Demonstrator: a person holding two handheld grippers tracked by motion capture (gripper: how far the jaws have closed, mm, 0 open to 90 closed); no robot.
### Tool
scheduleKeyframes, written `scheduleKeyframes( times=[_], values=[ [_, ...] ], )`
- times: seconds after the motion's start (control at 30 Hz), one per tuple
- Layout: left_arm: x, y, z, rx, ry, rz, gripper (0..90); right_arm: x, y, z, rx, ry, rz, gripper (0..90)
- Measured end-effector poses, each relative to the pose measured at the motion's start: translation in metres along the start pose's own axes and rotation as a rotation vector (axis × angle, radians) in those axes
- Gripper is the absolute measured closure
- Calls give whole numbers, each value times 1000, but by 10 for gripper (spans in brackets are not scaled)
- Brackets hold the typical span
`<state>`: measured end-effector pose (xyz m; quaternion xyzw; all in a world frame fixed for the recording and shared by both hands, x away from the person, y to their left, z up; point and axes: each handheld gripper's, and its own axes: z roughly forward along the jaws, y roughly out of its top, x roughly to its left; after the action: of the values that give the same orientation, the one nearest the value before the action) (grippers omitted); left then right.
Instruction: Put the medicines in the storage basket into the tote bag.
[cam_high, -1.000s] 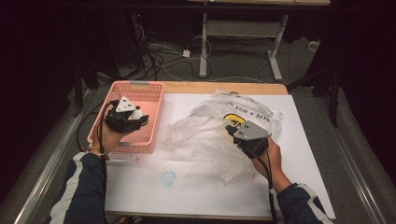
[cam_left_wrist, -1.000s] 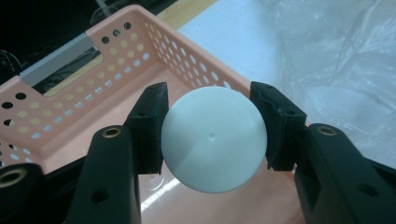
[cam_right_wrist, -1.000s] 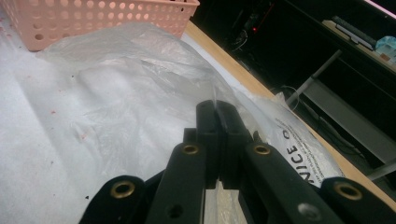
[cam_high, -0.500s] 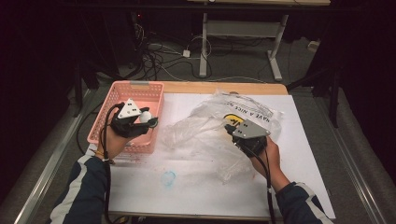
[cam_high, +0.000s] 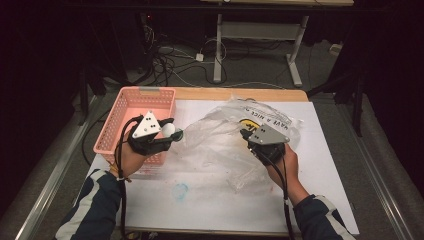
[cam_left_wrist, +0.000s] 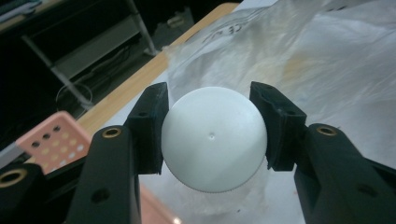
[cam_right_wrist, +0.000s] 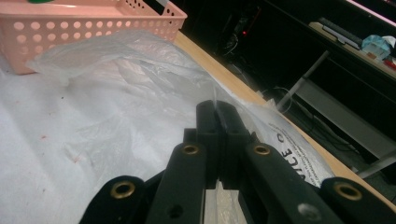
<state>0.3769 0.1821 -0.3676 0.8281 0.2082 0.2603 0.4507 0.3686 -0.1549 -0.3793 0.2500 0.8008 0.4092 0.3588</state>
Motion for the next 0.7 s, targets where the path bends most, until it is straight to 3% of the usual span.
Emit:
scheduleKeyframes(
  times=[0.23,0.6,0.7],
  values=[
    [-29,10,11,-9,-46,78,480,0,2,0,-9,-1,16,900],
    [-76,13,60,44,-166,173,480,10,7,-8,-26,28,32,900],
    [-82,13,73,53,-188,172,480,12,8,-9,-31,35,29,900]
  ],
)
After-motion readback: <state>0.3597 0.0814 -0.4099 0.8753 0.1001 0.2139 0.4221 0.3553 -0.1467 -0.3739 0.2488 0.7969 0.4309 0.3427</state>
